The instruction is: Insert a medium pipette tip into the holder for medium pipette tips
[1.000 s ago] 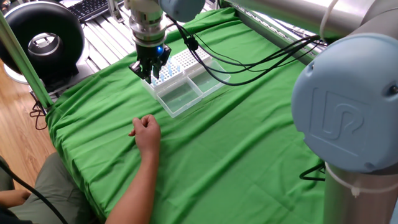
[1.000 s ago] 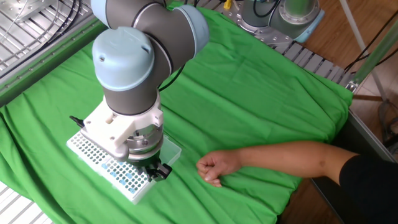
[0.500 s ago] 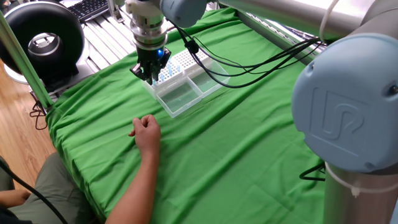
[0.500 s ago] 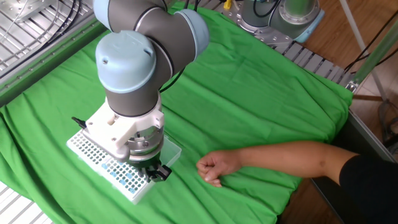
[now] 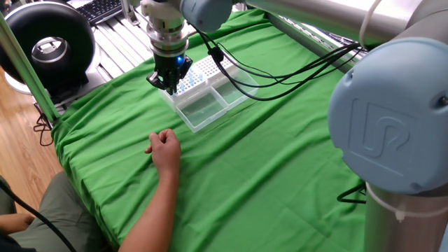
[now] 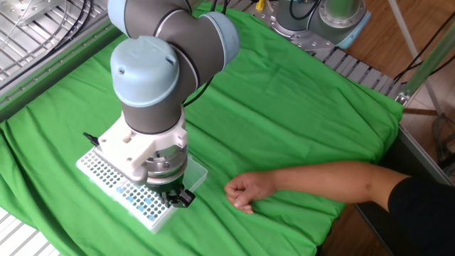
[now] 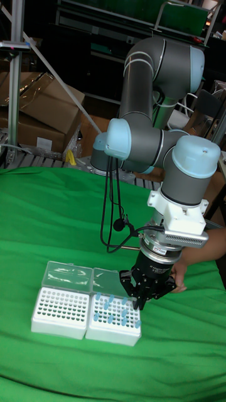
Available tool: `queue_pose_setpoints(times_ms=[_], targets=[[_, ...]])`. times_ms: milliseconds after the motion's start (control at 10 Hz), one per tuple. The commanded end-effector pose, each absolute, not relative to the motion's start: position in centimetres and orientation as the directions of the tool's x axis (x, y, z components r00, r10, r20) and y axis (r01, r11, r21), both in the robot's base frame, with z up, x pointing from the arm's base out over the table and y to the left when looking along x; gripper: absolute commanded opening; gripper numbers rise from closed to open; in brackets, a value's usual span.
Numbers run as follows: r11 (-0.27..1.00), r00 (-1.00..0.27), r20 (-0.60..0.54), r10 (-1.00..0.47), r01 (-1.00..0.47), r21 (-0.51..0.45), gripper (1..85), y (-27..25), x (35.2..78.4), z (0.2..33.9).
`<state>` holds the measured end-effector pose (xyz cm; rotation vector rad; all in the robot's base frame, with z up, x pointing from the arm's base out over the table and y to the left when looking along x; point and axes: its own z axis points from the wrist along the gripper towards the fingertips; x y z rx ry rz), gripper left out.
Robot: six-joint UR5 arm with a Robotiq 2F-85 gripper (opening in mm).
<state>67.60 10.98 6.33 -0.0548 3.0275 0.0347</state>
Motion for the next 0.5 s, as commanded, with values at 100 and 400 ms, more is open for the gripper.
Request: queue_pose_setpoints(times_ms=[100,400], targets=[[0.999,-0.995,-0.1,-0.017,-0.02,0.031,1.0,11.14,67.33,6.99],[1.0,-0.995,-0.098,-0.018,-0.02,0.017,1.0,10.92,67.34,7.46]])
